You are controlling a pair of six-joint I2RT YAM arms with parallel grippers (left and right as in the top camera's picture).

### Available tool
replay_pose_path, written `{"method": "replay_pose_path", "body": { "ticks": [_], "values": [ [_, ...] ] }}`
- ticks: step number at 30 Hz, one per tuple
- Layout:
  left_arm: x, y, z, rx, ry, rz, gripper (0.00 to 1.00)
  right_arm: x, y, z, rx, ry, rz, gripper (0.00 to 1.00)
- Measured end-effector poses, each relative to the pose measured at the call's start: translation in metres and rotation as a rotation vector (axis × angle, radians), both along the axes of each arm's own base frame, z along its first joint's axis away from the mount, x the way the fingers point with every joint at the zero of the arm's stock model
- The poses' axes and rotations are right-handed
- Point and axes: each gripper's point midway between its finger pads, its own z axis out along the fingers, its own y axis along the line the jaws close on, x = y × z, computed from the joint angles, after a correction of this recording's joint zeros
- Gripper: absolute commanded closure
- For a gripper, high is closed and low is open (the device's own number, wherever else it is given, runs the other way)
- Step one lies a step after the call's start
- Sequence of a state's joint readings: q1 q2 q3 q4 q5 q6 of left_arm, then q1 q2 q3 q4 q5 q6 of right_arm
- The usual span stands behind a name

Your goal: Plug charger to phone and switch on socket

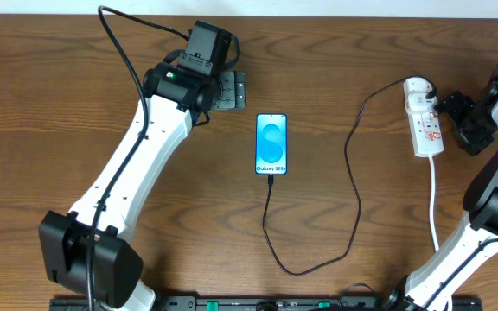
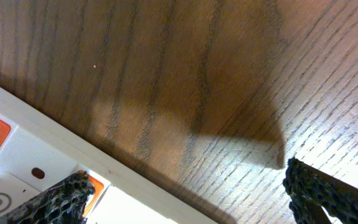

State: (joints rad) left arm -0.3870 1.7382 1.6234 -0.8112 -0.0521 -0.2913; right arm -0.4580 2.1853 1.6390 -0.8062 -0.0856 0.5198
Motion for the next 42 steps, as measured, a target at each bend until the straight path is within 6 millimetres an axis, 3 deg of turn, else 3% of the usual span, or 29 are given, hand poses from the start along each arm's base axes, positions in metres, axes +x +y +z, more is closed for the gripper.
{"method": "replay_pose_path", "body": {
  "ticks": [21,27,30,33,42],
  "values": [
    [0.000,0.000,0.000,0.000,0.000,0.000,0.11,-0.003,0.015,0.001,0.073,0.000,0.019,0.01],
    [0.000,0.000,0.000,0.000,0.000,0.000,0.11,-0.014,0.025,0.002,0.118,0.037,0.018,0.01],
    [0.000,0.000,0.000,0.000,0.000,0.000,0.11,-0.029,0.029,0.007,0.126,0.084,0.012,0.01],
    [0.000,0.000,0.000,0.000,0.000,0.000,0.11,-0.044,0.030,0.025,0.112,0.110,0.003,0.01],
    [0.000,0.000,0.000,0.000,0.000,0.000,0.11,-0.081,0.044,0.123,0.044,0.033,0.003,0.01]
  ]
}}
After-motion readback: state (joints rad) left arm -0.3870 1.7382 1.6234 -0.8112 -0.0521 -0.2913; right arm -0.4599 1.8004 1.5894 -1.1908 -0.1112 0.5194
